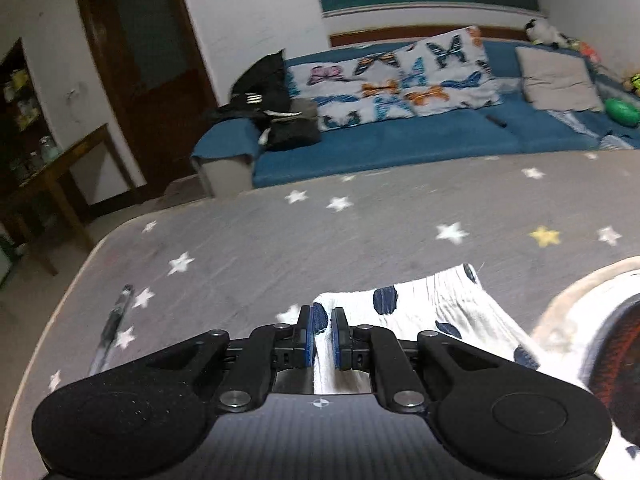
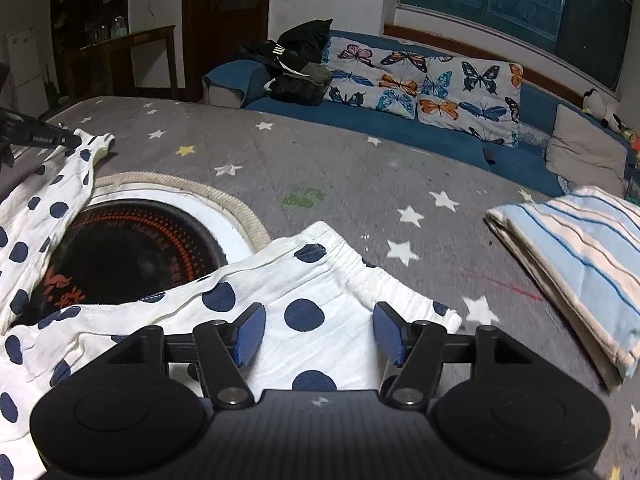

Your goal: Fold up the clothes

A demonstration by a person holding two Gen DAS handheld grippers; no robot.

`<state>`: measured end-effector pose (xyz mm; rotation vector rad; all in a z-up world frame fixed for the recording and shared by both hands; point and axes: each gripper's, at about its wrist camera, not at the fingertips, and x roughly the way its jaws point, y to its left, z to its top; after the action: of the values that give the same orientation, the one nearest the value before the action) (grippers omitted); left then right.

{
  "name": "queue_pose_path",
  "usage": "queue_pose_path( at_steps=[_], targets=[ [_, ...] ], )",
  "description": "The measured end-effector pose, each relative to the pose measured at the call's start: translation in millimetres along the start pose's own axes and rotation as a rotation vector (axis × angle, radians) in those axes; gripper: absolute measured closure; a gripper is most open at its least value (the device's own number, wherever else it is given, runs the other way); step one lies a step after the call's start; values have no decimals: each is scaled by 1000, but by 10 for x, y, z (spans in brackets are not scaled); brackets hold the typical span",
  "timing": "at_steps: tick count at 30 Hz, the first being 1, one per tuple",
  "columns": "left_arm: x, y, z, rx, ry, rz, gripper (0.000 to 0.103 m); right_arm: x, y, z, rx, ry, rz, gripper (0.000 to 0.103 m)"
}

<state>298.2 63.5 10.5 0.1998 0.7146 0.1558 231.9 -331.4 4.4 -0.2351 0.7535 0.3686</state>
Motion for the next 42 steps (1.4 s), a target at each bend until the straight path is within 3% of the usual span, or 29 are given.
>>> queue_pose_path(
  at_steps=[4,11,17,25,29,36,42],
  targets=[
    [34,97,-27,-40,8,28,89,21,1,52,2,-8,-16,39],
    [-268,93,-7,-71,-23,-16,82,8,-123,141,17,-8,-81,41],
    [-937,-254,-111,-38,-67,-246,82,159,-270,216,51,24,-77,43],
    [-1581,-998,-472,37,43,-605,82,408,-380,422,89,26,-106,41],
    [-1878,-1444,-649,107,77,-758,82,273,-407,457,92,18,-119,41],
    [-2170,-1966,-1008,187,134,-892,82,-137,-461,345,62,43,-91,45],
    [-2316,-2127,-1225,200,154,-972,83,-131,-362,160,28,91,-57,53]
  ],
)
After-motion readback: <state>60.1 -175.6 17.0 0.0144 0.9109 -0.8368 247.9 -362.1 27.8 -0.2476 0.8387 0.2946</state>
